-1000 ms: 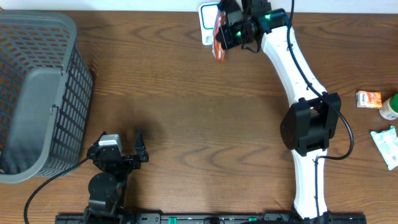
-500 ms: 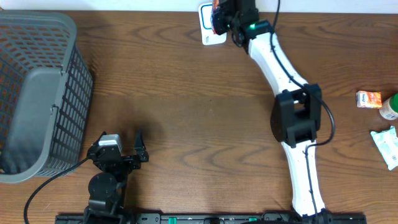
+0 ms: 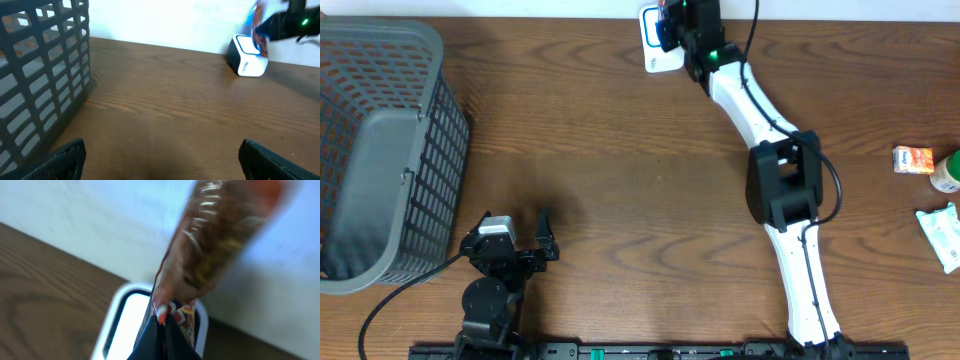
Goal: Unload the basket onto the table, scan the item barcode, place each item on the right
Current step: 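Raise the chocolate bar to the scanner window and hold it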
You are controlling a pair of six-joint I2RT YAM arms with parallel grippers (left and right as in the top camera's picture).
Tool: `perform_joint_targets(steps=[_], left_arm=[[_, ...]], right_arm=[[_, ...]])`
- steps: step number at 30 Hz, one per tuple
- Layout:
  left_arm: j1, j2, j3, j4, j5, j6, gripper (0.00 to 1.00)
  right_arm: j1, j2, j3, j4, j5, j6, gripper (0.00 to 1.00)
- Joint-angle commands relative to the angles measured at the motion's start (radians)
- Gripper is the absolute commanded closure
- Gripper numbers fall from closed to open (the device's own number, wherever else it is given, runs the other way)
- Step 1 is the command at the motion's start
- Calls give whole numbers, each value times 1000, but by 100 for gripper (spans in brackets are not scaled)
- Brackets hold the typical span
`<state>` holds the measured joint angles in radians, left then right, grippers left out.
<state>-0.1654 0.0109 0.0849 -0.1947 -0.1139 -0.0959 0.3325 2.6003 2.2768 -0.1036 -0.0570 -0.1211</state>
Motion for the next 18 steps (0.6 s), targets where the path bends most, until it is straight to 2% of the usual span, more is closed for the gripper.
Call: perform_joint_targets(steps=[1,12,18], left_arm=[[4,-7,-18,-25,-2,16,2],[4,-7,-18,-25,-2,16,2],[4,-7,-18,-25,-2,16,2]], right_arm=[[30,62,15,8,52,-7,99],[36,65,23,75,105,12,99],[36,65,127,21,116,12,99]])
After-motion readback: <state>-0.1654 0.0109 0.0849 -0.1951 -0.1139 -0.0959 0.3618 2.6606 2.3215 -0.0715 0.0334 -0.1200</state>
